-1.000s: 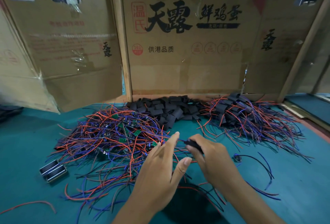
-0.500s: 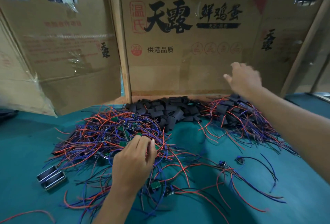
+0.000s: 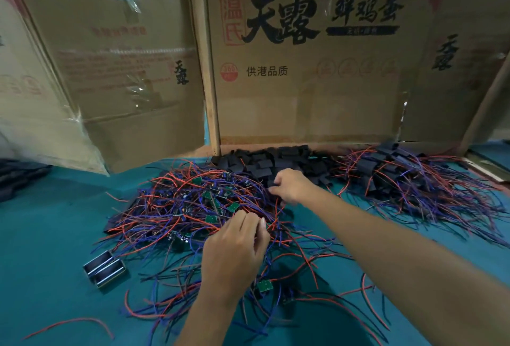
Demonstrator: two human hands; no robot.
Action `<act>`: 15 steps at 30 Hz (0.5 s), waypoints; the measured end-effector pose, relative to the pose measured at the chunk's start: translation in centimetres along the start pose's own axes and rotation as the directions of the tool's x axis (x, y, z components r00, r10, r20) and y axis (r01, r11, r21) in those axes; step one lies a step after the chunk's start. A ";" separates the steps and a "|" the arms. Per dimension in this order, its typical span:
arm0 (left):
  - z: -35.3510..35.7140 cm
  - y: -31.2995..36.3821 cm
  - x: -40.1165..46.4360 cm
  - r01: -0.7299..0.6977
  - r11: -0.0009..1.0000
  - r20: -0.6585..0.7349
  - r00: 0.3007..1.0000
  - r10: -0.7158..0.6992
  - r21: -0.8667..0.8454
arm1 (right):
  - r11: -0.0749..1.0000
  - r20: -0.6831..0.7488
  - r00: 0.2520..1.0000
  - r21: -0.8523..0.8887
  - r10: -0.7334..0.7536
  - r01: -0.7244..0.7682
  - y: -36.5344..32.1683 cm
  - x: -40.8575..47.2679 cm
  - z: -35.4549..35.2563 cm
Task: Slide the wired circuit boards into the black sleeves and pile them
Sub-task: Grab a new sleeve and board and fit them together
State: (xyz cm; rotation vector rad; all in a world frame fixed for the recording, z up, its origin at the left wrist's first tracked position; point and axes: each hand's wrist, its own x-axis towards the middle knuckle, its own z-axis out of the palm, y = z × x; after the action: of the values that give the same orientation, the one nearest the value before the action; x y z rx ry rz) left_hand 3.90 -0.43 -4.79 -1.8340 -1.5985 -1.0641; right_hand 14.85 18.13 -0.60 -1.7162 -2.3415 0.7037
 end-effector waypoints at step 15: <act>-0.8 4.3 -0.3 0.005 0.997 0.332 0.943 0.020 -0.075 | 0.777 -0.351 0.919 0.522 -0.181 0.352 4.6 -15.7 2.9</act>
State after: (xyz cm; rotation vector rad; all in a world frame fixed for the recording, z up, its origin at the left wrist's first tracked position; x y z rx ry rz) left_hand 7.87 -2.12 -3.99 -2.1609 -1.7552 -0.8524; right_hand 22.90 3.74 -2.95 -1.0985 -1.8518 0.9210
